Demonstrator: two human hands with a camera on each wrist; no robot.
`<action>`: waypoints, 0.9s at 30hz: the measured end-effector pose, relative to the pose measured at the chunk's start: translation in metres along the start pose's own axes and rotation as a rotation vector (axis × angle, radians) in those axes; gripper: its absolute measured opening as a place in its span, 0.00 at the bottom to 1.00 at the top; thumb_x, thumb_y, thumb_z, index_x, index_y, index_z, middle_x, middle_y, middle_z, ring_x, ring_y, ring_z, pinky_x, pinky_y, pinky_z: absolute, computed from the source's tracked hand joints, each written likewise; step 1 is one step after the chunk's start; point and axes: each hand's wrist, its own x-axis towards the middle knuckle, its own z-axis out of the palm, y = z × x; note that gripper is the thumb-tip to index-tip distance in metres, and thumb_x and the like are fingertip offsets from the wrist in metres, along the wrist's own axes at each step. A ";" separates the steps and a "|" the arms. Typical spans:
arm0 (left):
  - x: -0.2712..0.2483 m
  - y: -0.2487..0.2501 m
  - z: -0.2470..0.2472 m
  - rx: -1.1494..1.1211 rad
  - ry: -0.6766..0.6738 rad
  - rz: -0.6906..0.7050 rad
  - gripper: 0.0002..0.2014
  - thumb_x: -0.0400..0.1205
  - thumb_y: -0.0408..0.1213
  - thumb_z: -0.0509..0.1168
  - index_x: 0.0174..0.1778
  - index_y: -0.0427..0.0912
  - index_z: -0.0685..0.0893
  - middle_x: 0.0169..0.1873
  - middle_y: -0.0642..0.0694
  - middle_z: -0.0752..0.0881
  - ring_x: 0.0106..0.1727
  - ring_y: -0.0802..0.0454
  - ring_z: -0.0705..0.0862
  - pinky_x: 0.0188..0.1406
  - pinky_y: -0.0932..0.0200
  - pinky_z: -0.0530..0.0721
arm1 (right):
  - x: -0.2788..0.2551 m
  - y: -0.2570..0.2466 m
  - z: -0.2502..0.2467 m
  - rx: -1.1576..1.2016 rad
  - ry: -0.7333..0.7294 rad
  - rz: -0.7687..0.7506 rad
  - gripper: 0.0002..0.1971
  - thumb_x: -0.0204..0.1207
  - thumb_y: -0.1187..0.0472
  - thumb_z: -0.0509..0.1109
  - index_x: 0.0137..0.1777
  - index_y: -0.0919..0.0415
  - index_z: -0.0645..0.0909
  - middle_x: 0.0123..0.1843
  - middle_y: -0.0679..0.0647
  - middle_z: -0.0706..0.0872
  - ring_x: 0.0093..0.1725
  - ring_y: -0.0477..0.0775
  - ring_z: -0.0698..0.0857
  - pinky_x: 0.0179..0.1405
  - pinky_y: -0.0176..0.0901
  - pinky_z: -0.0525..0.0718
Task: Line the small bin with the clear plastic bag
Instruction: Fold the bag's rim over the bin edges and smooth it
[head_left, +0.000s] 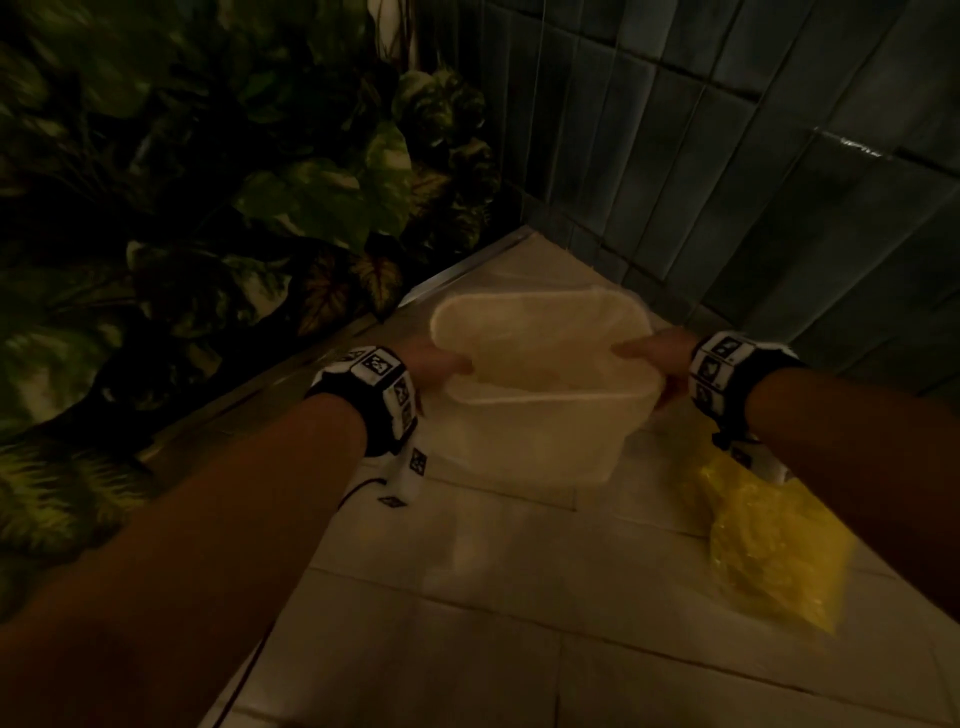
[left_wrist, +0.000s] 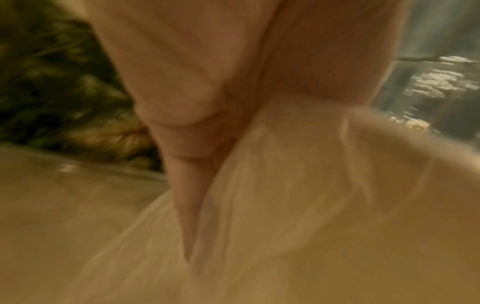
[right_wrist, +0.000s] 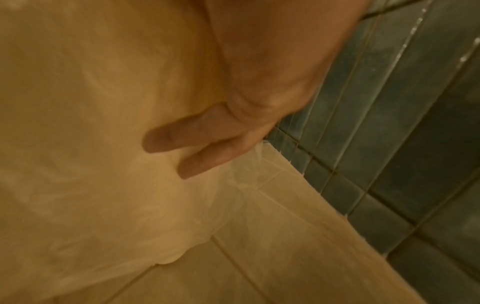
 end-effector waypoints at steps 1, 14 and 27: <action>0.001 0.001 0.003 0.037 0.045 0.015 0.30 0.78 0.47 0.69 0.75 0.40 0.73 0.68 0.39 0.80 0.64 0.37 0.83 0.62 0.41 0.84 | -0.001 0.001 0.003 0.048 0.021 0.015 0.21 0.79 0.53 0.68 0.70 0.58 0.72 0.42 0.57 0.80 0.38 0.60 0.82 0.33 0.58 0.86; 0.008 0.021 -0.024 0.345 0.183 0.141 0.48 0.73 0.66 0.66 0.84 0.46 0.55 0.82 0.41 0.62 0.77 0.38 0.69 0.76 0.43 0.72 | -0.005 -0.026 -0.028 -0.463 0.106 -0.144 0.41 0.71 0.33 0.67 0.77 0.59 0.66 0.70 0.61 0.77 0.61 0.67 0.82 0.63 0.59 0.83; 0.039 0.067 0.001 1.112 0.217 0.522 0.27 0.84 0.40 0.62 0.80 0.49 0.66 0.77 0.43 0.71 0.74 0.44 0.74 0.67 0.55 0.75 | 0.026 -0.074 0.019 -1.330 0.283 -0.527 0.22 0.71 0.48 0.72 0.64 0.56 0.79 0.61 0.58 0.83 0.58 0.62 0.84 0.49 0.47 0.82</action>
